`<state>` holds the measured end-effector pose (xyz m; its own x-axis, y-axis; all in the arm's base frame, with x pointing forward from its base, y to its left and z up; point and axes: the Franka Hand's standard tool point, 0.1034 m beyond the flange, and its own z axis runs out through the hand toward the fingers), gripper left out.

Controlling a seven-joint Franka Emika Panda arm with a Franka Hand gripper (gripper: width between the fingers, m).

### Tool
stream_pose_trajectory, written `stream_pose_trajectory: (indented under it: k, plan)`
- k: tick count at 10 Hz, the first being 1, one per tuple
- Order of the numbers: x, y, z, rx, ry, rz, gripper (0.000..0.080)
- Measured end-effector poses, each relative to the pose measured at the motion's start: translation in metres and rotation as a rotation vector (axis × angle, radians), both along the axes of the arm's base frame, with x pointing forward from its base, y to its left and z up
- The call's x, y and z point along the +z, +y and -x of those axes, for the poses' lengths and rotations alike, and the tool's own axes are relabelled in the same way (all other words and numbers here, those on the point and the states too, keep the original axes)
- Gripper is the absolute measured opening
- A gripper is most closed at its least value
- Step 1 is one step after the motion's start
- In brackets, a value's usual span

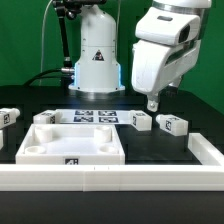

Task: Assemble one leg

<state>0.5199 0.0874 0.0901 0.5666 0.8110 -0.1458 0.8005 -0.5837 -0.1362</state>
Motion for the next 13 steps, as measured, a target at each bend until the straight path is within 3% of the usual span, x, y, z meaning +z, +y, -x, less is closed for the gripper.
stream_pose_trajectory:
  k: [6, 8, 11, 13]
  plan:
    - [-0.002, 0.0, 0.001, -0.001, 0.015, 0.003, 0.065]
    - [-0.005, -0.004, 0.001, 0.133, -0.041, -0.016, 0.065]
    - [-0.01, -0.037, 0.01, 0.344, -0.142, -0.046, 0.065]
    - [-0.017, -0.076, 0.01, 0.471, -0.145, -0.067, 0.065]
